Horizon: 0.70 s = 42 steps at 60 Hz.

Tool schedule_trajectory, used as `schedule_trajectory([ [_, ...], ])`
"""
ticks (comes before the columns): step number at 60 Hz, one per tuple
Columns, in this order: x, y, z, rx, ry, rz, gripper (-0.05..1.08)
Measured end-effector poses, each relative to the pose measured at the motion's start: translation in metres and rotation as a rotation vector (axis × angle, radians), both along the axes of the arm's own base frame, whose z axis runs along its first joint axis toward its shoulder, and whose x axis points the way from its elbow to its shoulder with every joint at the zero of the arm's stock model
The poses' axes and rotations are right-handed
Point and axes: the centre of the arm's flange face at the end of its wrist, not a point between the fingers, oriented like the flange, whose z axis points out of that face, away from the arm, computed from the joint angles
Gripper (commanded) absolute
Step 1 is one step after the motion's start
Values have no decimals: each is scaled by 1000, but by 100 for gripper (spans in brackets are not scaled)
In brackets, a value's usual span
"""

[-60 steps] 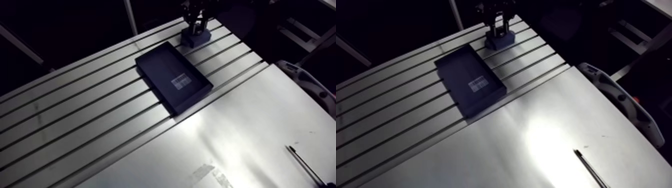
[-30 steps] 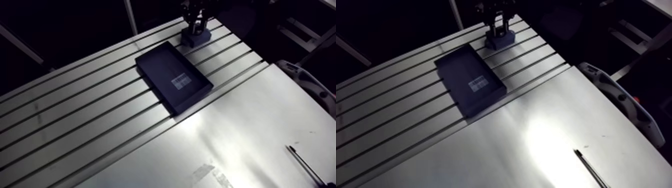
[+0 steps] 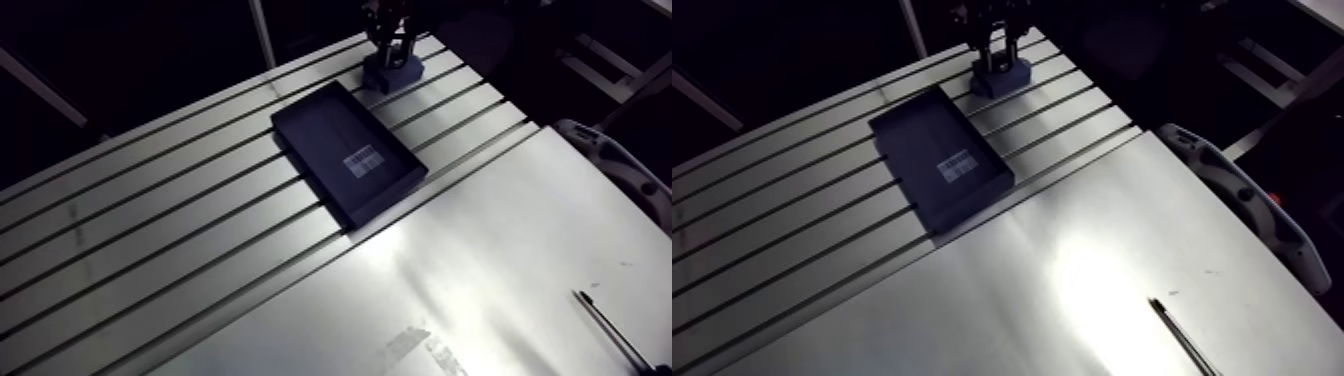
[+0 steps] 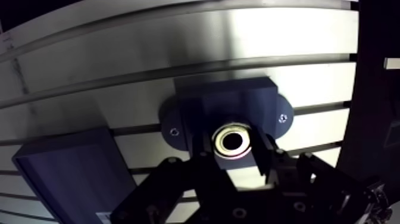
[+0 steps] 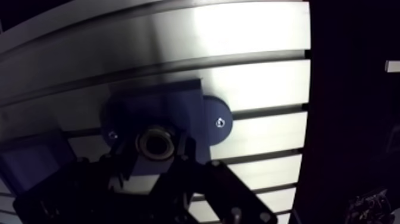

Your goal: Pick up the bearing and press it into the housing until flush.

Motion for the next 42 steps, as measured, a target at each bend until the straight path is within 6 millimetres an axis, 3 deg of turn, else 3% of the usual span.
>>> schedule_trajectory([
  [42,1,1,0,0,-1,1,101],
])
